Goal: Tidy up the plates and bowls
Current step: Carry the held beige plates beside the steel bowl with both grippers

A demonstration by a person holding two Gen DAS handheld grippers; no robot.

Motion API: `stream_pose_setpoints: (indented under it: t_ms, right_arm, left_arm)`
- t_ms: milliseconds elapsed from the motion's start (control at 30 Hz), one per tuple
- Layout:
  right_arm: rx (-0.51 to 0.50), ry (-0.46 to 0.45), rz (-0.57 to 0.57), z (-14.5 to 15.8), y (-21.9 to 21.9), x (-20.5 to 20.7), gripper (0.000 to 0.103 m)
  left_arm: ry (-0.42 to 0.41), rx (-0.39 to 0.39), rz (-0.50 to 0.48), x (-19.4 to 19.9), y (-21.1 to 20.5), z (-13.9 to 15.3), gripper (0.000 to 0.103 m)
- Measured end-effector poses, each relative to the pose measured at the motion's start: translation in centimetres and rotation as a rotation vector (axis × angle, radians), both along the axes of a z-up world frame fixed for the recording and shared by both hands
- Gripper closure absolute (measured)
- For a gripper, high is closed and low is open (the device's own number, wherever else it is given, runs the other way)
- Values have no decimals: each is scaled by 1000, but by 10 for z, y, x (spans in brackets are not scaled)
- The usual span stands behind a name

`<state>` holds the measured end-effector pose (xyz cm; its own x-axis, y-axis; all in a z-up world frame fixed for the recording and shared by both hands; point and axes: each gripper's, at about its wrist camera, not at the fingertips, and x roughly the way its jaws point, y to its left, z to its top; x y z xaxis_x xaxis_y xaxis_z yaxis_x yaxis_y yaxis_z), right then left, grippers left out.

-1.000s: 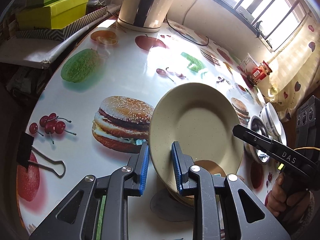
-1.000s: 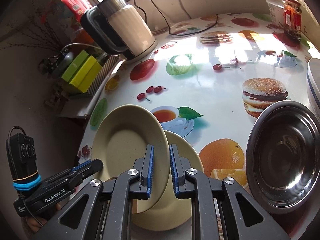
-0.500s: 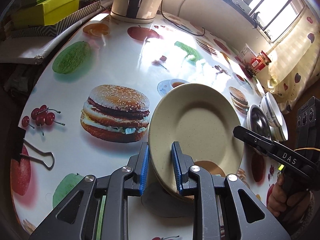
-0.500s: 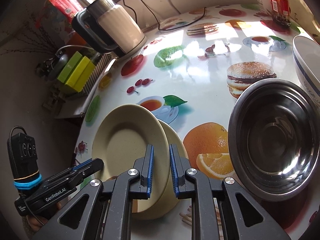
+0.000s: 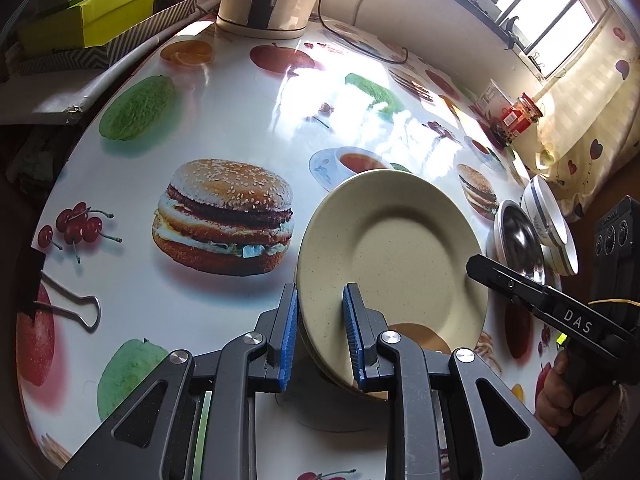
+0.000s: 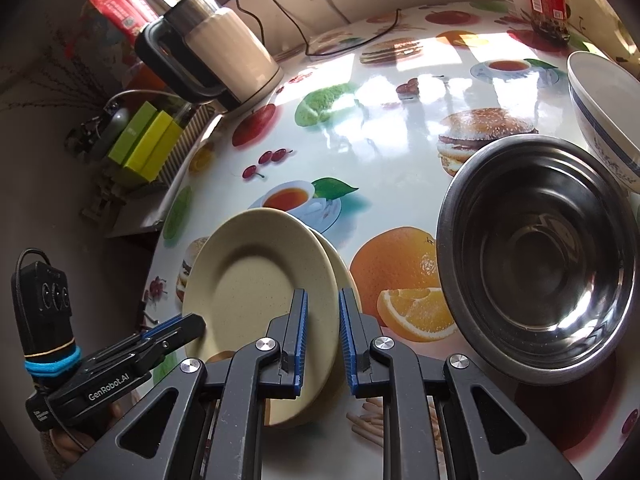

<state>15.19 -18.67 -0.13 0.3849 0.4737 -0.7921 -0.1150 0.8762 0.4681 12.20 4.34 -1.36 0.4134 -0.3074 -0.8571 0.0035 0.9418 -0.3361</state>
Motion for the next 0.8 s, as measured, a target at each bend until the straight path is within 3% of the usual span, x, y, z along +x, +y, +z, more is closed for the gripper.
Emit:
stream_pose_setpoints:
  t_ms: [800]
  right_arm:
    - [-52,-32,14,2,4,-5,86]
  left_arm:
    - [1,7,-2,0,0,-1,79]
